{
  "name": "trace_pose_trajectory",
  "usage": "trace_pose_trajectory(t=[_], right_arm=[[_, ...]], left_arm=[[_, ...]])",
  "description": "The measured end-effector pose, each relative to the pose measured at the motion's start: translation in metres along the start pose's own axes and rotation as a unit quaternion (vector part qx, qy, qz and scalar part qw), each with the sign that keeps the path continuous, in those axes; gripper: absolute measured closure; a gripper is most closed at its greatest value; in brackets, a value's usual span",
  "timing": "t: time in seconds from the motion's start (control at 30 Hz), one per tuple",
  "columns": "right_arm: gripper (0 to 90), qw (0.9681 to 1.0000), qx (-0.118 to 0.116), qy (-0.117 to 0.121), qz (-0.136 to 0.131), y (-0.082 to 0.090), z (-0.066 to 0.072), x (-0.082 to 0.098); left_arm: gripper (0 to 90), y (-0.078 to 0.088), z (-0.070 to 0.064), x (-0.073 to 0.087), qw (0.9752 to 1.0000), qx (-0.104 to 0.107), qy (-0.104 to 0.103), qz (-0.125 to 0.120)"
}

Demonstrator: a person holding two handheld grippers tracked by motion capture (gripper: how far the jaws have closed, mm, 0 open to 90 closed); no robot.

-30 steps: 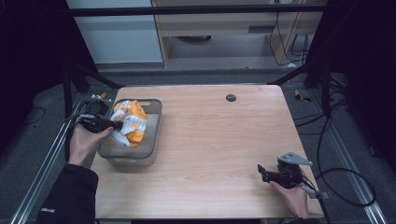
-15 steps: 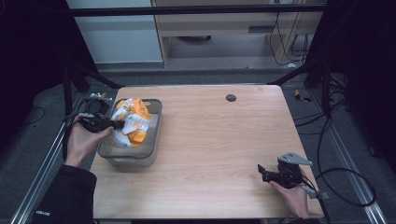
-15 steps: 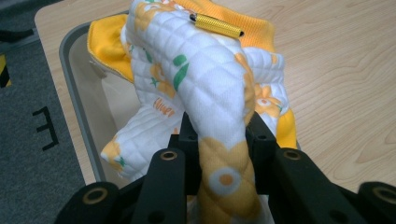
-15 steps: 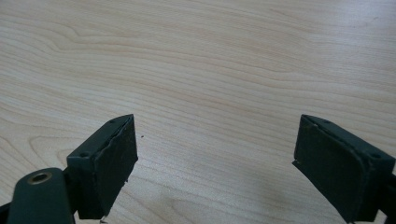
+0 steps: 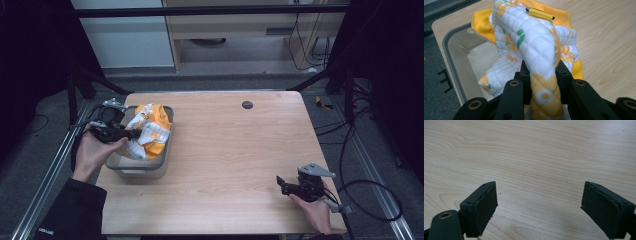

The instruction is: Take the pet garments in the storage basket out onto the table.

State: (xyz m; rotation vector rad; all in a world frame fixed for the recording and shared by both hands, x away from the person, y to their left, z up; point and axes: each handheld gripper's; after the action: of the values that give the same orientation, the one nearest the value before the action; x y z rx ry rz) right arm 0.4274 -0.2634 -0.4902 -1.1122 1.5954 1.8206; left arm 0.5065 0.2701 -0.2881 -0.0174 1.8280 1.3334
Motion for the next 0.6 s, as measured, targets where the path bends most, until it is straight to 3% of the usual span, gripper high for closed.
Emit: trace_pose_trajectory(t=[0.6], right_arm=[[13.3,1.0000,-0.001,-0.002,-0.002,0.001,0.000,0.000]], left_arm=[[72.8,-0.005,-0.037,-0.011,0.9982,0.035,-0.049,0.003]])
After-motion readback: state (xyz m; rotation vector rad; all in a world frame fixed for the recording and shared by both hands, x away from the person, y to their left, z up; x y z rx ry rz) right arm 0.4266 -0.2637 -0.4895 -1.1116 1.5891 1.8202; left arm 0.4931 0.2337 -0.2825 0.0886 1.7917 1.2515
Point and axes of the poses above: each handheld gripper's, and its own axes: y roughly backward along the jaws, x roughly out of its underside, z roughly to its left, and after that the axes turned 6 degrees about x, right-handed
